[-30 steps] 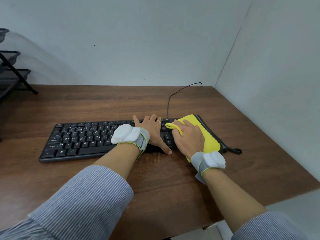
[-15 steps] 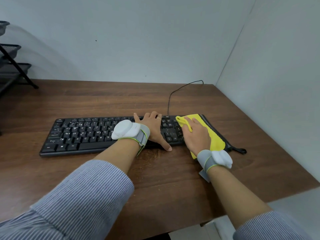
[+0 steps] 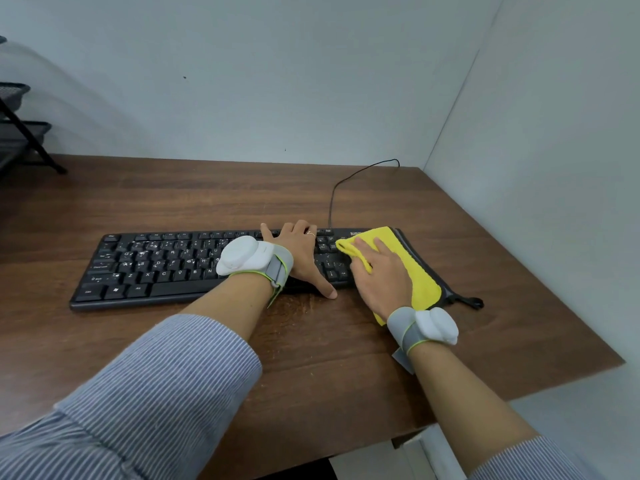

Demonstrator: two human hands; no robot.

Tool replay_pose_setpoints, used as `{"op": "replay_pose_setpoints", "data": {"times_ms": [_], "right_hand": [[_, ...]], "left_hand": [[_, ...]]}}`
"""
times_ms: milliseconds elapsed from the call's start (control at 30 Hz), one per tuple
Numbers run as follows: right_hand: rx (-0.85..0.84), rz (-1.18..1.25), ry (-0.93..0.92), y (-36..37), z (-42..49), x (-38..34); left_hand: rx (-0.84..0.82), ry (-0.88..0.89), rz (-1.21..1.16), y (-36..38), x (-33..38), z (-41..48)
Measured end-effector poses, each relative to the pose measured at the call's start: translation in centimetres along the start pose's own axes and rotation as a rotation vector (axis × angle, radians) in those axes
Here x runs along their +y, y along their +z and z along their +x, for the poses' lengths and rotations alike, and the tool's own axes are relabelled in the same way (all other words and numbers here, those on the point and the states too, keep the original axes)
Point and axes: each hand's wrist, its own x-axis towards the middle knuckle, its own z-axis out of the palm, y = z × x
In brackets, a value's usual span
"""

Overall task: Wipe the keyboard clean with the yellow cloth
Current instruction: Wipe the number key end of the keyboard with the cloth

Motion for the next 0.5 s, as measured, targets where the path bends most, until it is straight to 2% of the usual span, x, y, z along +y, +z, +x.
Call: {"op": "replay_pose_setpoints", "data": {"times_ms": [133,267,500], "right_hand": [[0.021,0.09,0.143,-0.7,-0.2,0.9],[0.026,0.094,0.11,-1.1,-1.2,0.9],[0.078,0.159,0.178,-1.6,-2.6,-0.4]], "left_hand": [[-0.012,-0.001,-0.002,-0.2,-0.1,-0.1],[-0.014,-0.005,-0.01,-0.1,0.0,-0.2],[0.037,0.007,0.055,0.4,-0.3,-0.8]]}}
